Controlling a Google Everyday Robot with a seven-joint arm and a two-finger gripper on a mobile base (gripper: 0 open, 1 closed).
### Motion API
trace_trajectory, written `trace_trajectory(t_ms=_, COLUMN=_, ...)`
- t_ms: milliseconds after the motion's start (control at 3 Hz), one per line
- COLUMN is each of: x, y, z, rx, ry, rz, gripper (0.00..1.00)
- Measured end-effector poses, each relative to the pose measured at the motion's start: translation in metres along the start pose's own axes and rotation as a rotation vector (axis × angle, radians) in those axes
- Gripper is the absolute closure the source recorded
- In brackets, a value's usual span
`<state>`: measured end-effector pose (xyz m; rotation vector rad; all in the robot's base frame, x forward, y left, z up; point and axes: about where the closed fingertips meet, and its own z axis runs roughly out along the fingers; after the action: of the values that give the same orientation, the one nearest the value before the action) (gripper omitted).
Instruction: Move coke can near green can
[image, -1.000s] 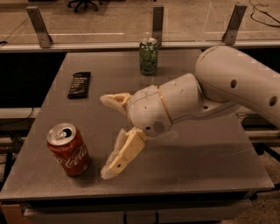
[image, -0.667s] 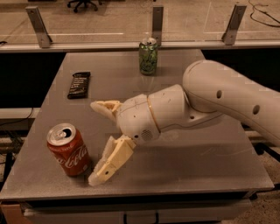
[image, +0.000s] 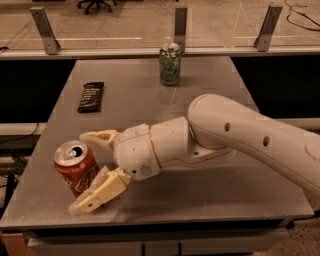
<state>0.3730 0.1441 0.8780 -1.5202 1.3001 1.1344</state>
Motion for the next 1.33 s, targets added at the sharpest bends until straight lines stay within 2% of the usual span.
trace_trajectory(t_ms=667, x=-0.003, y=0.000, z=0.022, rx=0.006, ry=-0.074, rz=0.014, gripper=0.64)
trace_trajectory(t_ms=1000, x=-0.008, y=-0.009, z=0.005, rx=0.049, ry=-0.072, rz=0.003, gripper=0.87)
trace_trajectory(t_ms=1333, x=-0.021, y=-0.032, z=-0.044, rx=0.122, ry=-0.041, rz=-0.045, gripper=1.00)
